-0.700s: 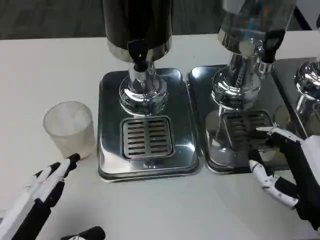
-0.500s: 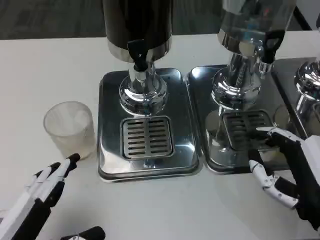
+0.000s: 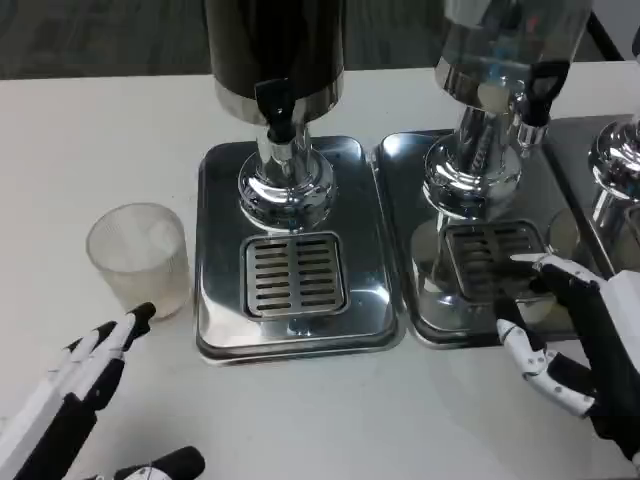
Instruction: Grasp the cup under the faucet to collect the drink, then remove the cup.
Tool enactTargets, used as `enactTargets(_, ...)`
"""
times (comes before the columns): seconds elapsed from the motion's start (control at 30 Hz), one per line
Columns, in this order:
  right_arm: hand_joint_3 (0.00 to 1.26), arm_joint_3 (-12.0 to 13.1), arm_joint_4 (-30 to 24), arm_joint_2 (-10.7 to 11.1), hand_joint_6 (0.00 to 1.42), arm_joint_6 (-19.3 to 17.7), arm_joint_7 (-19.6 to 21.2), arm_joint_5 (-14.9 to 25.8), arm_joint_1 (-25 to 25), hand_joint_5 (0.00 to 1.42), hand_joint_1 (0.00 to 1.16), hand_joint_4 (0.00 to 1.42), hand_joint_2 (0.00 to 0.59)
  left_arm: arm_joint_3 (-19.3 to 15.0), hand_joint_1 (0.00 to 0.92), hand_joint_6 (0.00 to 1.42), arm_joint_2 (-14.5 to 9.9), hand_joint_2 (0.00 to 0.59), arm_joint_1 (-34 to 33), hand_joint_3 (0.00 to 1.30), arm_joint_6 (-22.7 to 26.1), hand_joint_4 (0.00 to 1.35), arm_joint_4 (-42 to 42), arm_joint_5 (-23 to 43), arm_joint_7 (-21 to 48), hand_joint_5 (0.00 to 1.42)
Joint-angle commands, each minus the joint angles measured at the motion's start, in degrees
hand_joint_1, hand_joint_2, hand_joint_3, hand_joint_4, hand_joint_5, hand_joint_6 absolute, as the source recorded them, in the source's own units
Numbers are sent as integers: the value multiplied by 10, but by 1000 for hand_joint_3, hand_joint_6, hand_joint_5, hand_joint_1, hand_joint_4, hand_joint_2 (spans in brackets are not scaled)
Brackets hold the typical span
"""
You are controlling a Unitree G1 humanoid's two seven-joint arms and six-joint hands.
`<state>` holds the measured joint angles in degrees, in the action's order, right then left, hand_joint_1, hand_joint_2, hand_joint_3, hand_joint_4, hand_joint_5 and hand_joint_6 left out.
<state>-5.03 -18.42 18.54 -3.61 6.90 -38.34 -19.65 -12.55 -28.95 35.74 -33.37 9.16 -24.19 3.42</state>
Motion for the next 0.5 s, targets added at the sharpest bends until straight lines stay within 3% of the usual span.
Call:
enactTargets(0.03,397,-7,-9,-10,403,8,-5,-5,2,356,430,318,443,-15,0,20,2,46,-12,0,-37,0,-34,31,-17,0)
enactTargets(0.5,397,-11,-7,-31,406,9,4,-12,-4,356,430,318,443,-48,0,153,0,6,-104,0,-39,0,-122,85,-23,0)
